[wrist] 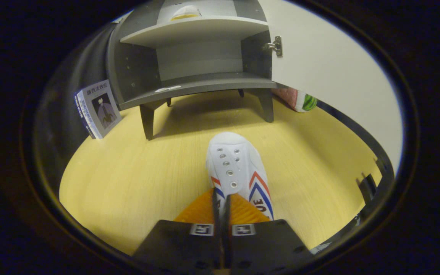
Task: Open the shoe cabinet door, grab the shoes and put them into the shoe cabinet, then close the shoe cabinet door.
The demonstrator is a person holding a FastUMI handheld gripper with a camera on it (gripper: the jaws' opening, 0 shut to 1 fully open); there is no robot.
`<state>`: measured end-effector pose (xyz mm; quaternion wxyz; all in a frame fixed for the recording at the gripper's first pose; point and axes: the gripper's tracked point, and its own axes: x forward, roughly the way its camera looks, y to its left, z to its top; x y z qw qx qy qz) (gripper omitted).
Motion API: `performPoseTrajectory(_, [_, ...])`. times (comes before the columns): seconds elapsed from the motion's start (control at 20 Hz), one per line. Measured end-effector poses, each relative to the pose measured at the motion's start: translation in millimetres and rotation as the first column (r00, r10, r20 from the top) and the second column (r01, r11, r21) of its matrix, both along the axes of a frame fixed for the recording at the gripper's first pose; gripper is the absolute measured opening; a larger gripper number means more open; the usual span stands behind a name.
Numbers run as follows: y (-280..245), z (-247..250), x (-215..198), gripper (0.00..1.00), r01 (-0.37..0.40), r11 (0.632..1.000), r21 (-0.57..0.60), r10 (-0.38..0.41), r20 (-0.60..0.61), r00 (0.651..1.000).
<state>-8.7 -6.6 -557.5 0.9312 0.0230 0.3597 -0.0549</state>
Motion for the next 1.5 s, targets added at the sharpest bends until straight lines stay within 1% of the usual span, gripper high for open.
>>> performPoseTrajectory(0.1, [0,1,0,0.04,-0.017,1.0,0.02,0.017,0.006,1.0])
performPoseTrajectory(0.2, [0,2,1,0.02,-0.037,0.999,0.009,0.037,0.016,0.999])
performPoseTrajectory(0.4, [4,13,8,0.02,-0.057,0.998,0.014,0.056,0.065,0.996])
performPoseTrajectory(0.55, [3,34,15,0.02,-0.06,0.998,0.015,0.058,0.117,0.991])
performPoseTrajectory(0.65, [2,45,21,0.02,-0.074,0.997,0.016,0.071,0.135,0.988])
performPoseTrajectory(0.8, [8,46,17,0.02,-0.109,0.993,0.046,0.102,0.135,0.986])
performPoseTrajectory(1.0, [6,70,21,0.02,-0.111,0.992,0.054,0.099,0.196,0.976])
performPoseTrajectory(1.1, [6,91,23,0.02,-0.113,0.992,0.058,0.097,0.22,0.971])
performPoseTrajectory(1.25, [10,139,31,0.02,-0.125,0.991,0.042,0.11,0.259,0.96])
performPoseTrajectory(1.4, [18,210,43,0.02,-0.141,0.99,0.004,0.132,0.319,0.939])
performPoseTrajectory(1.5, [21,264,51,0.02,-0.133,0.99,-0.043,0.14,0.364,0.921])
